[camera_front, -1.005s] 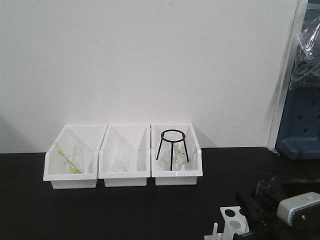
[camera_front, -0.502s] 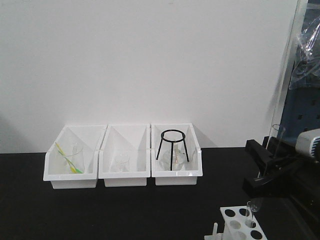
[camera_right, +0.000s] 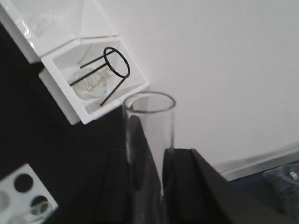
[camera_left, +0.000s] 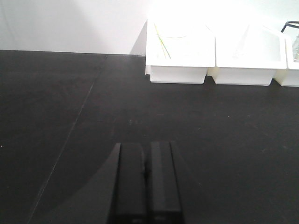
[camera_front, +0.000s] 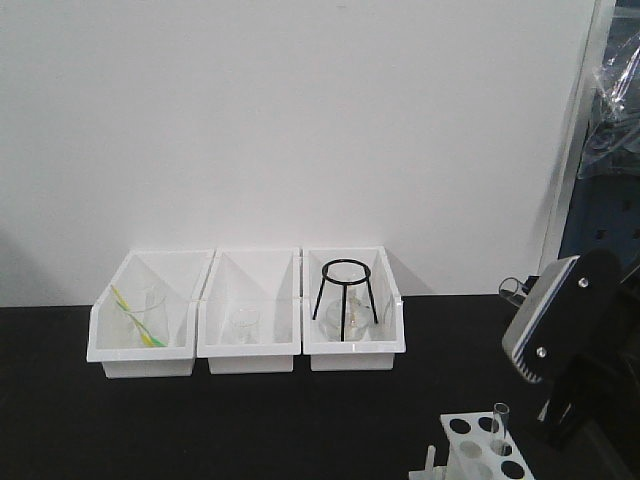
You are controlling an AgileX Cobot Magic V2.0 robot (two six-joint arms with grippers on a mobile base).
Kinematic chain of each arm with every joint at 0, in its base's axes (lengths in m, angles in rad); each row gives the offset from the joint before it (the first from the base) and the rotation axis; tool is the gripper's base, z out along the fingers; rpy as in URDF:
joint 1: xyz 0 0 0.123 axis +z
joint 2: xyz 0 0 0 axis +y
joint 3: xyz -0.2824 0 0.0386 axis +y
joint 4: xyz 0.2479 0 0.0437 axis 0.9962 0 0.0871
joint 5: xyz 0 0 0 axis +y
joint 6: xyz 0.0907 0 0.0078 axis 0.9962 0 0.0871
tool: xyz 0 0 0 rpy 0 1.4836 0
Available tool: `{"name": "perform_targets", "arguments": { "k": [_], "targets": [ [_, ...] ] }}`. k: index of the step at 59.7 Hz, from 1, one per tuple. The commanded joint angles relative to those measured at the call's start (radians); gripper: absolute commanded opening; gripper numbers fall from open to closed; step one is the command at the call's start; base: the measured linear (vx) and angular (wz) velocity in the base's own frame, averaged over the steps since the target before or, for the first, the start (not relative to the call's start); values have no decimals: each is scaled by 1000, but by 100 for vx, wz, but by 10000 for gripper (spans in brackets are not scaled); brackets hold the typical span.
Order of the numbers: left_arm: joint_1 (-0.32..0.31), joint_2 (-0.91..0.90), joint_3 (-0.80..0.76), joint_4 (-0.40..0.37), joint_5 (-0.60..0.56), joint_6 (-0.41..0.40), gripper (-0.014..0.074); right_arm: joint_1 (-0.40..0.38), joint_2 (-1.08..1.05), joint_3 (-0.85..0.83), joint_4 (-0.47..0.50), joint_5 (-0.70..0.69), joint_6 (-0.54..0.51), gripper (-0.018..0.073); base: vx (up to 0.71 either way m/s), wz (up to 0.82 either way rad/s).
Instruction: Flip and reinsert test tube from rack
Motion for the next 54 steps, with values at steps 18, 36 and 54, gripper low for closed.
{"name": "perform_targets", "arguments": {
  "k": [18, 36, 54],
  "targets": [
    [-8, -11, 2, -5, -79, 0, -6, -2, -41, -42, -326, -35, -181, -12, 0, 0],
    [-8, -11, 2, -5, -79, 0, -6, -2, -41, -42, -286, -46, 34, -12, 0, 0],
    [-8, -11, 2, -5, -79, 0, -6, -2, -41, -42, -226, -125, 778, -12, 0, 0]
  ]
}}
